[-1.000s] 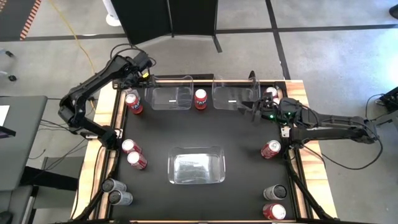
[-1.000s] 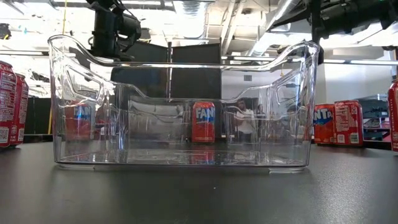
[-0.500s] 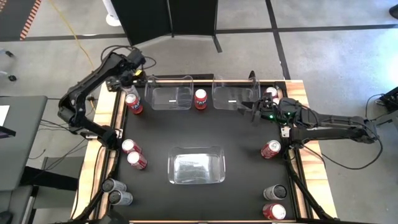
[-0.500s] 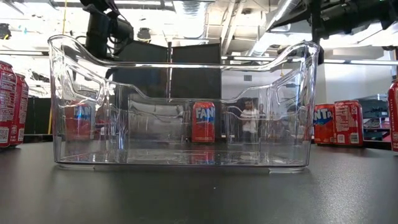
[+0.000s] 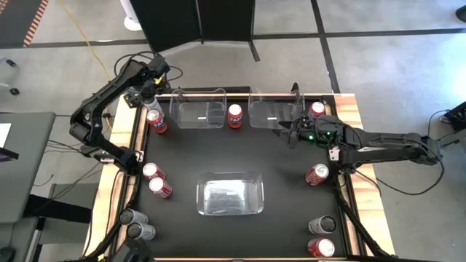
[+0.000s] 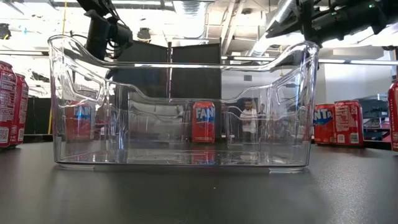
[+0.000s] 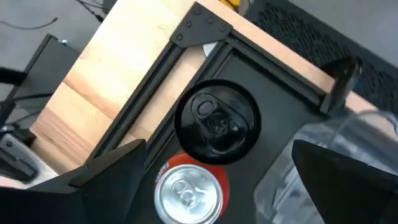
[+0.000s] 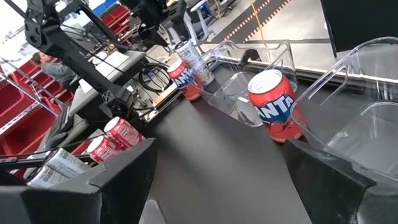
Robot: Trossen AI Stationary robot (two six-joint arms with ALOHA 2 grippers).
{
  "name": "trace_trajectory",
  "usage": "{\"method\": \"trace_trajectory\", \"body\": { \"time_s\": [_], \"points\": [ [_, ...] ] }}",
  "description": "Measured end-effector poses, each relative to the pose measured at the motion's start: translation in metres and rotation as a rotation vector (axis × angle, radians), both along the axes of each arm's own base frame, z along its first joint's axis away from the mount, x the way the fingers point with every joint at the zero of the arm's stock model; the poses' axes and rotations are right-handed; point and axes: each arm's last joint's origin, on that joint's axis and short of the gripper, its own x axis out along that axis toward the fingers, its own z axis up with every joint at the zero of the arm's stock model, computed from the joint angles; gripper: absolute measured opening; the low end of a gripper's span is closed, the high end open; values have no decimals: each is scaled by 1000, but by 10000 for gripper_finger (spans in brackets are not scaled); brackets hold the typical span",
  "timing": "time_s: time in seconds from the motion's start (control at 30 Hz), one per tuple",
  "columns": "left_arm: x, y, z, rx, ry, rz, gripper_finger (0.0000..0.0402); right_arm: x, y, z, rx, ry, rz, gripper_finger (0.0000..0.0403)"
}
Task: Sort soda cans
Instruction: Put the top white-yellow soda can into the top left transparent bin
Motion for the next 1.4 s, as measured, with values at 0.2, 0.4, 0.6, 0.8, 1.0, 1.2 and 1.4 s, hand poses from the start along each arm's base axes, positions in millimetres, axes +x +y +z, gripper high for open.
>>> {"method": "trace_trajectory", "body": {
  "time_s": [0.2,0.4,0.6,0.8,1.0,1.2,1.4],
  "points": [
    [-3,6,1,73,-38,108,399,0,0,1,-1,-5,0,368],
    [-5,7,-14,47,-108,201,399,0,0,1,-1,-6,0,368],
    [-2,4,-35,34,-113,233,398,0,0,1,4,-6,5,368],
    [-7,10,-36,83,-104,269,398,0,1,-1,13,4,14,368],
    [-11,18,-35,134,-127,290,398,-1,1,-2,13,16,15,368],
    [-11,18,-35,148,-126,311,372,-1,-1,-2,9,20,8,368],
    [-11,18,-35,150,-123,312,307,-2,-1,-3,13,37,8,366]
  ]
}}
